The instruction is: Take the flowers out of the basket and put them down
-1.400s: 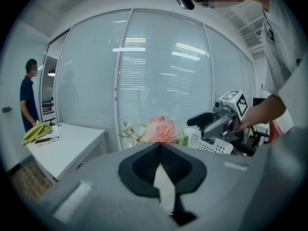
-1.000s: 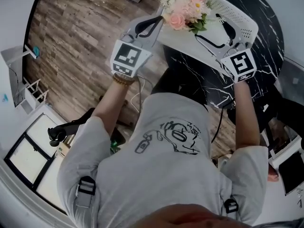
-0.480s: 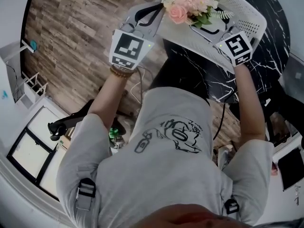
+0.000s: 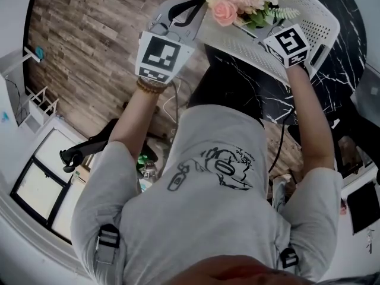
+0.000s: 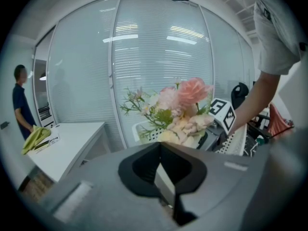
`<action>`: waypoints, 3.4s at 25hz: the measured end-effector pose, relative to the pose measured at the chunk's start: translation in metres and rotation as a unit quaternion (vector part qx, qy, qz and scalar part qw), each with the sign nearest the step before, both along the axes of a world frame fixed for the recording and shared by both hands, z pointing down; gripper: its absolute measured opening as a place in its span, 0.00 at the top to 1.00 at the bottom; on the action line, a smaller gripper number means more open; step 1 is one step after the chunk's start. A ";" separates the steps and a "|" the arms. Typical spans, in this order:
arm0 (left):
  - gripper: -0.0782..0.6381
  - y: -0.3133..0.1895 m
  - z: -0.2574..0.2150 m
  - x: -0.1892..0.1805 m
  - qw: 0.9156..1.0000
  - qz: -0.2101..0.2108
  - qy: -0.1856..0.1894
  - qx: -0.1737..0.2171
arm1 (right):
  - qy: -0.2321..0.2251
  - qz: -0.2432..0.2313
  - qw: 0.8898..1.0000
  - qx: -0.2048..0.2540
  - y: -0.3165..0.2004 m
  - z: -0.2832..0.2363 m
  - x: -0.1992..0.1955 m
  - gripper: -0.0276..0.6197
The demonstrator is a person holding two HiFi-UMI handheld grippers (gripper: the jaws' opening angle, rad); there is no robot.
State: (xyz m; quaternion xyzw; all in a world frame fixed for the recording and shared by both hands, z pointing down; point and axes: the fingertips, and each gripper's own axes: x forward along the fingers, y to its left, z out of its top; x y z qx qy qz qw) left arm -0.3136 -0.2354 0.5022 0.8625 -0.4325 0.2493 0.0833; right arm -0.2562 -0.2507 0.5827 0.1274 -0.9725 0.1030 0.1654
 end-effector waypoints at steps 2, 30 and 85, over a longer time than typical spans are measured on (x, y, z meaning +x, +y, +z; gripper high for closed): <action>0.89 -0.001 0.001 0.000 1.000 0.001 0.000 0.000 | -0.015 -0.003 1.000 0.000 0.000 -0.001 -0.002 0.22; 0.89 0.001 -0.007 0.007 1.000 0.010 0.001 0.004 | -0.064 -0.030 0.997 0.018 0.005 -0.010 -0.022 0.33; 0.89 0.010 -0.218 0.075 0.988 0.044 0.034 0.144 | -0.128 -0.040 0.989 0.067 0.022 -0.262 0.011 0.34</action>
